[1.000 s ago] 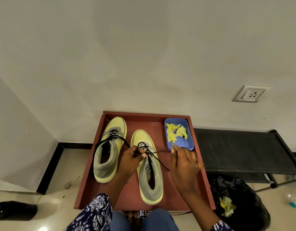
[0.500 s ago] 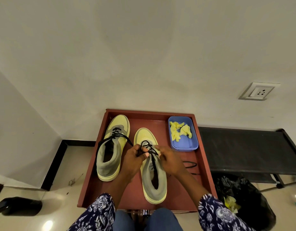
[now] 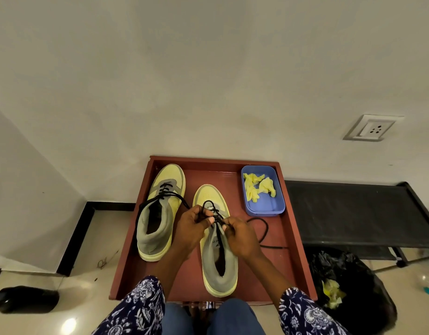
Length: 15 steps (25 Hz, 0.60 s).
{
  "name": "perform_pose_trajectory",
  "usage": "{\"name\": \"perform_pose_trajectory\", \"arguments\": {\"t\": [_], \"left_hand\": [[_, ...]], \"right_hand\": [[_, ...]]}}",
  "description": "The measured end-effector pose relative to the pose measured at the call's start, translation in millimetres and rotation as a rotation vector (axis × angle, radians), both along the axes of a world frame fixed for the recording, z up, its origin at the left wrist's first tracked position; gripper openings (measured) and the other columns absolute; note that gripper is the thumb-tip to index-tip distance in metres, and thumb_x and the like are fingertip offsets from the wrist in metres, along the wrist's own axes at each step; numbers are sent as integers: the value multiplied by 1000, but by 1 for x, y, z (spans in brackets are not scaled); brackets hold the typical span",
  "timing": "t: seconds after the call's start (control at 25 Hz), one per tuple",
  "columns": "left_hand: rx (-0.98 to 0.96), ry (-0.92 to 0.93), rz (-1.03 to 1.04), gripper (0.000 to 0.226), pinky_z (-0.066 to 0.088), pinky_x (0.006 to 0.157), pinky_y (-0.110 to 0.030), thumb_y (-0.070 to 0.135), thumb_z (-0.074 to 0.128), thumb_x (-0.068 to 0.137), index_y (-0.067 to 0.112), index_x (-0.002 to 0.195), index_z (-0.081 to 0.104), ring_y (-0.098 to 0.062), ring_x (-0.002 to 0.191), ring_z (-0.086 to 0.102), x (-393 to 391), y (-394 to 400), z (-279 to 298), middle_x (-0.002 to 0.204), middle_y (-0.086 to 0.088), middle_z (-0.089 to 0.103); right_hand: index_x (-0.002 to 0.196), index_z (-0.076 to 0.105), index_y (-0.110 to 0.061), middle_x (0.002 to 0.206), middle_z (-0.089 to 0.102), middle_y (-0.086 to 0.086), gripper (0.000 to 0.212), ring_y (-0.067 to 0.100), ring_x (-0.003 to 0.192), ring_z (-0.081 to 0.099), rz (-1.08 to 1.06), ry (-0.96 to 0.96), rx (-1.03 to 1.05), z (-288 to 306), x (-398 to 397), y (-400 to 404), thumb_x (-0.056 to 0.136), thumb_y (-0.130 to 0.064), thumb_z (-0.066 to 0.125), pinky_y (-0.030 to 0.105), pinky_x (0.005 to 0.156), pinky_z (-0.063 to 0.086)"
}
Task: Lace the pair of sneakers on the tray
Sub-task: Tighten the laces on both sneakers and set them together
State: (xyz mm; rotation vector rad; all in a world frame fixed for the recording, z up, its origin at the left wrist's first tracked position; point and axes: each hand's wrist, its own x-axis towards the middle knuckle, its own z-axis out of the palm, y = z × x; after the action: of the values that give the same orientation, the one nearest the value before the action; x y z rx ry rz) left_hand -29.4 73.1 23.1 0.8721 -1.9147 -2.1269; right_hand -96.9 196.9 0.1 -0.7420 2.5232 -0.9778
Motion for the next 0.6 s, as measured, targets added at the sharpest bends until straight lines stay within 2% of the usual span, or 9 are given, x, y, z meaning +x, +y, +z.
{"name": "perform_pose_trajectory", "arguments": {"t": [0.24, 0.4, 0.52, 0.6], "left_hand": [[39, 5, 3, 18, 43, 63, -25, -1, 57, 86, 15, 79, 58, -10, 75, 57, 2, 0, -1, 81, -1, 63], [87, 4, 41, 10, 40, 60, -26, 4, 55, 90, 11, 83, 59, -11, 73, 55, 6, 1, -3, 82, -3, 64], [15, 17, 88, 9, 37, 48, -16, 8, 55, 91, 8, 83, 59, -4, 51, 44, 16, -1, -6, 60, 7, 57], [-35, 13, 94, 10, 35, 46, -14, 9, 55, 91, 7, 82, 59, -3, 46, 39, 22, -2, -9, 51, 12, 49]], "right_hand": [[102, 66, -4, 101, 66, 13, 21, 27, 93, 59, -44, -10, -18, 0, 7, -1, 91, -8, 49, 25, 74, 40], [101, 67, -6, 100, 69, 10, 21, 26, 92, 61, -51, 9, 0, 6, 6, 2, 90, -8, 49, 24, 75, 41], [97, 68, -13, 94, 69, 9, 21, 27, 85, 63, -82, 68, 73, 7, 2, 9, 88, -12, 49, 31, 73, 48], [93, 68, -18, 88, 69, 8, 20, 28, 81, 63, -104, 105, 129, 9, -1, 15, 87, -15, 49, 34, 69, 50]]}}
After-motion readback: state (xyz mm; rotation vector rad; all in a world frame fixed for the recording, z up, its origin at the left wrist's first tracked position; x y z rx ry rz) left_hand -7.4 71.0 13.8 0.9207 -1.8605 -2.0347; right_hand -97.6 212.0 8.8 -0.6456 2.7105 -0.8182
